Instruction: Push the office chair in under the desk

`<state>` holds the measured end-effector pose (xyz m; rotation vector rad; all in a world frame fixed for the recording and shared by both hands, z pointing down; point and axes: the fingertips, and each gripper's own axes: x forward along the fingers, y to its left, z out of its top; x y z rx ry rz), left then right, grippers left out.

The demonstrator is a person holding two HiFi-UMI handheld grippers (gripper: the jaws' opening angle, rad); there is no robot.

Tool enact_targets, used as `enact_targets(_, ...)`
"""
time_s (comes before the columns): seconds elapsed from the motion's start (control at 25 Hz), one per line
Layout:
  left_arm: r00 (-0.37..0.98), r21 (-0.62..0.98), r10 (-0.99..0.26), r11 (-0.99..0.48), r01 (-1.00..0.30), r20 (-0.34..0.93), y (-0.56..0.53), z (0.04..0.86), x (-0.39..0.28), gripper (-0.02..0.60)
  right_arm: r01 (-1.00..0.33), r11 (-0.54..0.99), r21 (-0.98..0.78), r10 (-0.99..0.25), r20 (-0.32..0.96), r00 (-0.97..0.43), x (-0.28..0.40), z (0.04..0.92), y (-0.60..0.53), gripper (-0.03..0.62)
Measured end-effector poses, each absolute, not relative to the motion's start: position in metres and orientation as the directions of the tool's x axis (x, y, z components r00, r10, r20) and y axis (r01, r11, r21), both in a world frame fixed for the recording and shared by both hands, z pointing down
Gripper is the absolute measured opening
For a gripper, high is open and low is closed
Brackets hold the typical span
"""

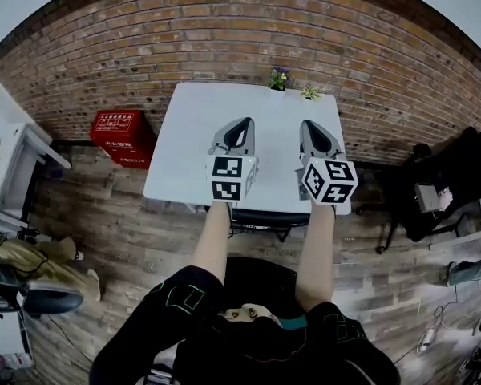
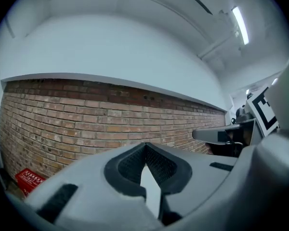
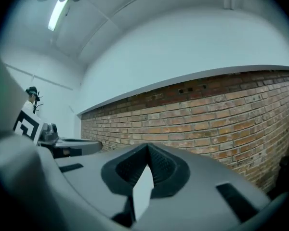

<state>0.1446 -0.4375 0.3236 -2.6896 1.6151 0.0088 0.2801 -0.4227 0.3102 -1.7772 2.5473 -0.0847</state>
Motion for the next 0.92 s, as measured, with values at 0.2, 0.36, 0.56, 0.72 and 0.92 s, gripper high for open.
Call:
enact_targets(0.2, 0.48, -0.016, -0.877, -0.481, -0.877, 0.019, -0.433, 0.337, 0.148, 0.008, -0.936, 0.349, -0.037, -0.936, 0.028, -0.35, 0.28, 0.323, -0.42, 0.003)
enact_targets(0.36, 0.48, -0.017, -0.877, -0.48, -0.877, 0.019, -0.432, 0.34, 0.146, 0.008, -0.938, 0.346, -0.035, -0.938, 0.02, -0.346, 0.283, 0.324, -0.419, 0.003)
enact_targets(0.56, 0.483, -0.027, -0.875, -0.484, -0.875, 0.033, -0.431, 0.344, 0.148, 0.008, -0.937, 0.349, -0.031, -0.937, 0.018, -0.35, 0.282, 0.326, -0.418, 0.003)
enact_targets(0.72, 0.502, -0.015, -0.865, -0.501, -0.865, -0.011, -0.429, 0.337, 0.149, 0.008, -0.935, 0.354, -0.024, -0.935, 0.006, -0.354, 0.281, 0.323, -0.418, 0.003)
enact_targets(0.92, 0.525, 0.012, -0.849, -0.526, -0.85, -0.065, -0.424, 0.33, 0.151, 0.009, -0.935, 0.355, -0.018, -0.935, -0.003, -0.355, 0.281, 0.32, -0.419, 0.003)
